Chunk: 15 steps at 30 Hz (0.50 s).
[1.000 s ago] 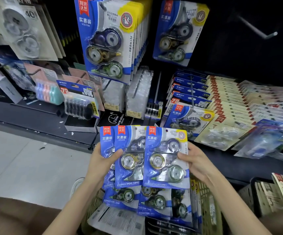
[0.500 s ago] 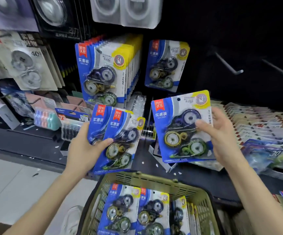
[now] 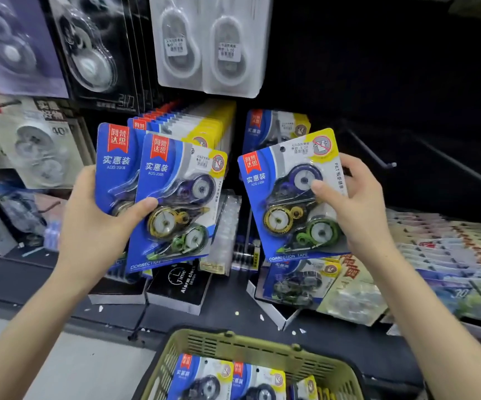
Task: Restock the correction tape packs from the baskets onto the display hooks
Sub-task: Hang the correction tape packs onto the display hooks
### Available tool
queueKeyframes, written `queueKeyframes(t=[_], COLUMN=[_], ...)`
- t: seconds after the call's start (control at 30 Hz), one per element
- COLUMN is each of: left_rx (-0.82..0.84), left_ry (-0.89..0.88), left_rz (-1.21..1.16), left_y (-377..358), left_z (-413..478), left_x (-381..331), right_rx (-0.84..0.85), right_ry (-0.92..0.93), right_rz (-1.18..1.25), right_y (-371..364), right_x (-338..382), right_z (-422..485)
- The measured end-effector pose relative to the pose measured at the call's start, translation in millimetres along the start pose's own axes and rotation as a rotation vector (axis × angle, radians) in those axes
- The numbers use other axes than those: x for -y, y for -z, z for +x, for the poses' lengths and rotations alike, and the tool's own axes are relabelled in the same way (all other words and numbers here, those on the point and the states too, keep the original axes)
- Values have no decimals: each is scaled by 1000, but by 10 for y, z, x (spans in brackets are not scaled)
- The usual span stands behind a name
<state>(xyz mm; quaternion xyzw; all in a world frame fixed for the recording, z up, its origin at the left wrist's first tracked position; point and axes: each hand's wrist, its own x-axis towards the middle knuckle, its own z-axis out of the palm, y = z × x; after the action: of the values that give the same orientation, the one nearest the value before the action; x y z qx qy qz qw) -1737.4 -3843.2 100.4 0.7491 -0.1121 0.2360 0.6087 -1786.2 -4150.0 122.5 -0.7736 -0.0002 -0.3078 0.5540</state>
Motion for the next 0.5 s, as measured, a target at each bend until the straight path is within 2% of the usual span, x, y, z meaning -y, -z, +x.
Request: queueKeyframes(t=[0.27,0.5], left_rx=[-21,-45], left_ry=[8,17], left_rz=[-35,-76], left_y=[-106,-179], left_z=[85,114], left_x=[11,-16], right_rx=[-82,-137], right_ry=[111,56], right_rz=[-85,-82], right_y=[-151,-160], right_x=[-38,-171], right_z=[-34,56])
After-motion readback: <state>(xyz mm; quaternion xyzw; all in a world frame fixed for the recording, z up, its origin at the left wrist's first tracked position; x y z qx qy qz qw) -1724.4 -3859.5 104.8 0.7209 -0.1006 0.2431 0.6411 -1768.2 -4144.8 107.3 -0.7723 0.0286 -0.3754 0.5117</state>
